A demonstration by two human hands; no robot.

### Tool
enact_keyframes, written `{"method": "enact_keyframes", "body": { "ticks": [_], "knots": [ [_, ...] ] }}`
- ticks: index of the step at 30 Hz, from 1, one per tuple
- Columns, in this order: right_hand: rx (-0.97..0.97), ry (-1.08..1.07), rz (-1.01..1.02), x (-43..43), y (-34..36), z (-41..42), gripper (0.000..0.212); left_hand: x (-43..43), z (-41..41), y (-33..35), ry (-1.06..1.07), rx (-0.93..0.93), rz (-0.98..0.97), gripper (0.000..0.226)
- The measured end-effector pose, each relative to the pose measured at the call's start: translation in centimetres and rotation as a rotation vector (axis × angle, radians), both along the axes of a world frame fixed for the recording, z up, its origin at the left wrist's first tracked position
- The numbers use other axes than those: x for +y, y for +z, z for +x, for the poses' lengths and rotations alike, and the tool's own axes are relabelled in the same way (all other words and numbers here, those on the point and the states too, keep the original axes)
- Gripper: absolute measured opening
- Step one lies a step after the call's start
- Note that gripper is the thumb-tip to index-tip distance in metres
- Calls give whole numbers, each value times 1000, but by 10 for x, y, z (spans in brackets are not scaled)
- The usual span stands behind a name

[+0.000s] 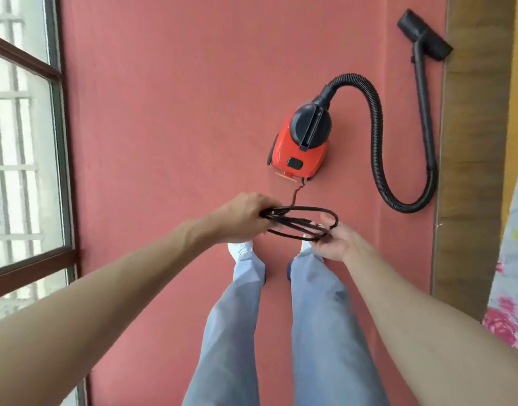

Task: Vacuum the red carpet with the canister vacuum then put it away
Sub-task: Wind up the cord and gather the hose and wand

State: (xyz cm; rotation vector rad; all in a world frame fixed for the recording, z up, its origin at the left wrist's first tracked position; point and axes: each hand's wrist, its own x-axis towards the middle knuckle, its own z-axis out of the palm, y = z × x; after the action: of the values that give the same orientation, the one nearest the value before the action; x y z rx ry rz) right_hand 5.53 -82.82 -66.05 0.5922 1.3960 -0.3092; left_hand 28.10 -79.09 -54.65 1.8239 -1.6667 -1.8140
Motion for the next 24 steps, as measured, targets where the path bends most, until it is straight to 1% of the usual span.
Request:
{"method": "enact_keyframes", "body": {
  "ticks": [1, 3, 4, 6, 8, 10, 12, 14, 16, 17, 18, 19, 20, 21, 22, 23, 24],
  "knots": [
    [-36, -8, -6, 0, -11, 6, 37, 5, 0, -8, -45, -11, -35, 27],
    [-92, -15, -30, -9, -31, 17, 58, 15, 4, -22, -141, -46, -115, 16],
    [-126, -11, -44, -16, -41, 22, 63, 23, 6, -31, -186, -78, -156, 16],
    [-213, -48, -61, -29, -57, 33, 53, 38, 14, -51, -257, -133, -230, 22],
    [-232, 35, -151, -42, -67, 42, 48, 53, 22, -71, -245, -175, -331, 22],
    [-184, 162, -246, -54, -73, 49, 48, 63, 30, -91, -220, -231, -438, 20],
    [-181, 206, -266, -63, -73, 54, 43, 66, 38, -109, -203, -266, -512, 18],
    [-140, 230, -252, -69, -75, 55, 44, 65, 44, -125, -206, -283, -552, 17],
    [-44, 260, -245, -71, -79, 55, 43, 64, 45, -137, -153, -322, -539, 20],
    [5, 248, -251, -72, -81, 55, 41, 63, 44, -141, -81, -345, -507, 24],
    [55, 214, -264, -72, -83, 55, 40, 59, 42, -144, 37, -352, -454, 28],
    [109, 170, -282, -74, -85, 53, 38, 53, 38, -147, 205, -341, -376, 27],
    [162, 120, -295, -76, -87, 51, 35, 46, 32, -149, 437, -283, -274, 25],
    [209, 64, -297, -77, -88, 48, 33, 39, 24, -150, 737, -171, -142, 30],
    [248, 6, -287, -78, -88, 46, 31, 31, 13, -151, 1054, 7, 26, 38],
    [288, -45, -271, -79, -88, 44, 30, 22, -1, -151, 1308, 211, 176, 47],
    [325, -84, -258, -80, -88, 42, 29, 14, -18, -150, 1443, 376, 290, 58]
  ]
}}
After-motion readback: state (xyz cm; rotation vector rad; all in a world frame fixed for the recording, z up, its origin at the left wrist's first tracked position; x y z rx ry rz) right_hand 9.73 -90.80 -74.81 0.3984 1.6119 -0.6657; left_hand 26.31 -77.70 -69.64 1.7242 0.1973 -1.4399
